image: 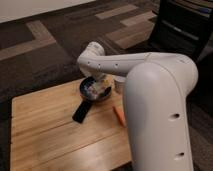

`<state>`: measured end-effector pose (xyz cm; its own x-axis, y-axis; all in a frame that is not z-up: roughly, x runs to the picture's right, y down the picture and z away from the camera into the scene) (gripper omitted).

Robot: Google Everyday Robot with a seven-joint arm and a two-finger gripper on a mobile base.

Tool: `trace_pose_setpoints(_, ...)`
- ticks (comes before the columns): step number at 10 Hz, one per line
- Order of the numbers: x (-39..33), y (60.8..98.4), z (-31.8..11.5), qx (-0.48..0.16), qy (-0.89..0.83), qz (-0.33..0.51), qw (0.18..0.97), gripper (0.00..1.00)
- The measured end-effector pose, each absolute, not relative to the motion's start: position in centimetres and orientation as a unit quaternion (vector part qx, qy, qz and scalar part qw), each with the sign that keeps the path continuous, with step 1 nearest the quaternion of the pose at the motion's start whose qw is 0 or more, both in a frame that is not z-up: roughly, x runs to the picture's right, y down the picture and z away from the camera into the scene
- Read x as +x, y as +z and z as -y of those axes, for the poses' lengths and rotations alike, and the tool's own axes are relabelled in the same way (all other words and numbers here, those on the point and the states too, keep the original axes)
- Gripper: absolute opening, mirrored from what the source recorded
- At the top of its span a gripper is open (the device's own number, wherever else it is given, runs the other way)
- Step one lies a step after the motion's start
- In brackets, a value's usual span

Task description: Place the white sponge in the ceramic bowl

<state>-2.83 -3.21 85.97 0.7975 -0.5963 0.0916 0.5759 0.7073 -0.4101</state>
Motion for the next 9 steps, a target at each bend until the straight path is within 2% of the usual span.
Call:
trace_pose_setpoints(3, -4.06, 86.89, 3.3, -0.218, -0.327, -0.017, 0.919, 0.0)
trace_pose_setpoints(4, -3.86, 86.91, 3.31, -0.218, -0.327, -0.018, 0.919, 0.04)
trace_pose_setpoints(7, -4.01, 86.9, 3.3, -0.218, -0.327, -0.018, 0.919, 0.35)
trace_pose_setpoints(8, -3.93, 86.9, 3.3, -0.218, -0.327, -0.018, 0.919, 0.47)
trace_pose_setpoints(9, -3.88, 86.9, 3.31, -0.218, -0.327, -0.018, 0.919, 0.56)
